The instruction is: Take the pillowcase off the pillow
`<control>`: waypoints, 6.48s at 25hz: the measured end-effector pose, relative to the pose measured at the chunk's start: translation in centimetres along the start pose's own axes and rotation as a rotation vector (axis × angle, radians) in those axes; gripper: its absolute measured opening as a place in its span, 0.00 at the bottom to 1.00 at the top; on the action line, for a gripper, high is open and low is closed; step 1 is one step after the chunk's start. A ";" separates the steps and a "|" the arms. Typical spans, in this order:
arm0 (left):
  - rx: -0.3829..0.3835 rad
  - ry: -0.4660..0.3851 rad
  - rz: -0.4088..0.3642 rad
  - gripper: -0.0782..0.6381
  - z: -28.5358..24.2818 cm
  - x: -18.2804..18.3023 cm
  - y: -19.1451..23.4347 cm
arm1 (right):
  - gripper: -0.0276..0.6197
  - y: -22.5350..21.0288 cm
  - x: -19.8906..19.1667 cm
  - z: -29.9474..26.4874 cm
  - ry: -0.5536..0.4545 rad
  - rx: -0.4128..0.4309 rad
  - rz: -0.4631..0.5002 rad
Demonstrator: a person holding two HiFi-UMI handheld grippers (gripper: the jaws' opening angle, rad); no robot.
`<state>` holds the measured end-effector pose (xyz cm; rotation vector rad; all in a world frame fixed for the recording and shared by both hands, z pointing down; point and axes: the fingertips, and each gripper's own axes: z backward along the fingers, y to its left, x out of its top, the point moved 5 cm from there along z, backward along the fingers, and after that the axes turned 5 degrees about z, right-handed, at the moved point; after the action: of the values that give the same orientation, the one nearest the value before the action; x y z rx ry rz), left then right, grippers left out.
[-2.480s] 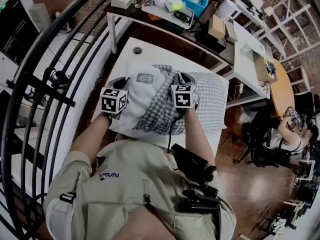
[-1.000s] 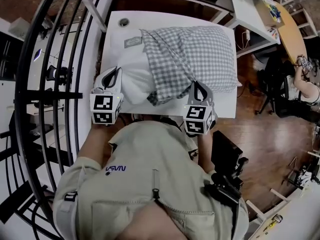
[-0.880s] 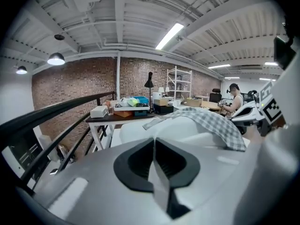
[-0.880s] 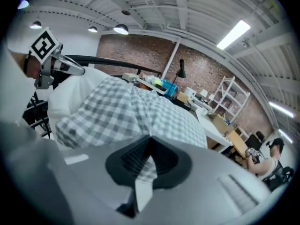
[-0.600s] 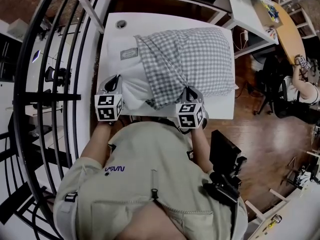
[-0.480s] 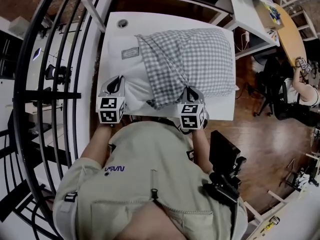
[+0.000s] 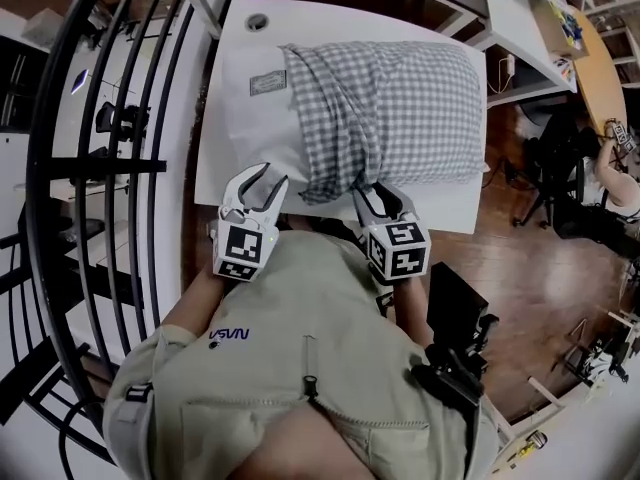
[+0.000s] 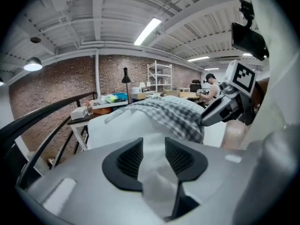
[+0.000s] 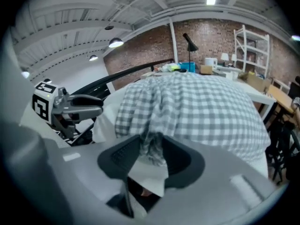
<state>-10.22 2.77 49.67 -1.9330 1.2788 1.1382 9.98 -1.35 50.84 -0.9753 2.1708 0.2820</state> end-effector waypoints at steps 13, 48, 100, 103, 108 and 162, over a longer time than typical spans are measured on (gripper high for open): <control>-0.043 0.234 -0.191 0.14 -5.3 -4.2 -0.9 | 0.05 1.9 -5.4 -6.4 0.239 -0.008 0.142; -0.097 -0.039 0.146 0.35 0.2 0.3 4.5 | 0.16 -7.0 -3.3 -0.1 0.248 -0.169 0.156; 0.102 -0.211 0.115 0.13 -4.4 5.1 15.0 | 0.05 -18.9 17.1 -9.0 -0.069 -0.534 0.216; 0.143 -0.158 0.083 0.14 -6.9 4.4 15.5 | 0.05 -18.2 16.1 -10.0 -0.084 -0.483 0.236; 0.206 -0.162 0.014 0.30 -5.3 5.4 14.9 | 0.16 -17.0 15.4 -7.1 -0.213 -0.426 0.139; -0.096 0.028 0.197 0.24 -1.6 -0.1 4.2 | 0.21 -10.2 -4.2 1.9 0.137 -0.384 0.000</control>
<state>-13.58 -0.15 50.61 -1.9304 1.4814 1.2937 20.22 -5.10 53.36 -1.2343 2.2877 0.6676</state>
